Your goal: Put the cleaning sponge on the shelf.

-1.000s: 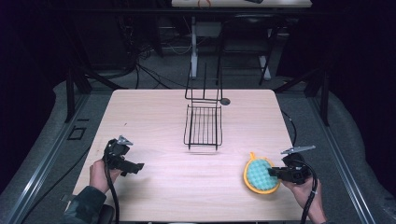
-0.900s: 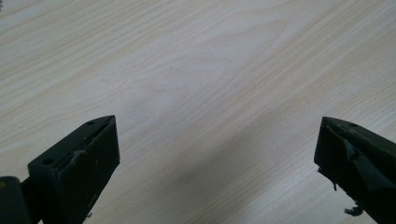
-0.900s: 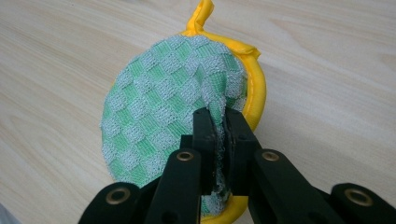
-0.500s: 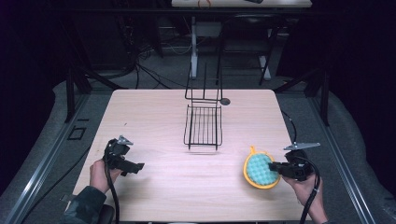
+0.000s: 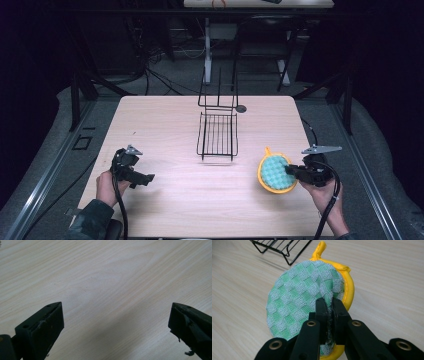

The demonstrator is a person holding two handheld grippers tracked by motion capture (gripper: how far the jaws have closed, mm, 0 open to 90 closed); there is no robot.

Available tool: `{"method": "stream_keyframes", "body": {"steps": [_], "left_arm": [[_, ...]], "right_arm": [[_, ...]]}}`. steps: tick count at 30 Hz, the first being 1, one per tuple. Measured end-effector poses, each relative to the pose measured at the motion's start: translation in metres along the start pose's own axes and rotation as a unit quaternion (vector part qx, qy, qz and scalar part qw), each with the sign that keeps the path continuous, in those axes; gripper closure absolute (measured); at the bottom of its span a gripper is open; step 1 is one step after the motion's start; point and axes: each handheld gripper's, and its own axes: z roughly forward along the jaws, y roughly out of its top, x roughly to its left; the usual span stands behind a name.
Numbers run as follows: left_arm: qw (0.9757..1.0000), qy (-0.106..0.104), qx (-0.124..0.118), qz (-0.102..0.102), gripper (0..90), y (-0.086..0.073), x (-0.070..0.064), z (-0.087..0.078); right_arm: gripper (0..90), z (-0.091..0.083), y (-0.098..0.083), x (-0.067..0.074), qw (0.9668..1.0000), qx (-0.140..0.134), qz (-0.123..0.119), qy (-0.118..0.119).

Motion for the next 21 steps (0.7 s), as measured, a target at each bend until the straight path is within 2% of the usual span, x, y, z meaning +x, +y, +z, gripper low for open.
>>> {"method": "stream_keyframes", "body": {"steps": [6, 21], "left_arm": [[1.0, 0.0, -0.001, 0.0, 0.1, 0.0, 0.0, -0.001], [1.0, -0.004, 0.001, 0.002, 0.1, 0.0, 0.0, -0.001]], "right_arm": [[85.5, 0.002, 0.013, 0.005, 0.9997, -0.019, -0.013, -0.001], [85.6, 0.011, 0.041, 0.018, 0.9987, -0.038, -0.035, -0.001]]}}
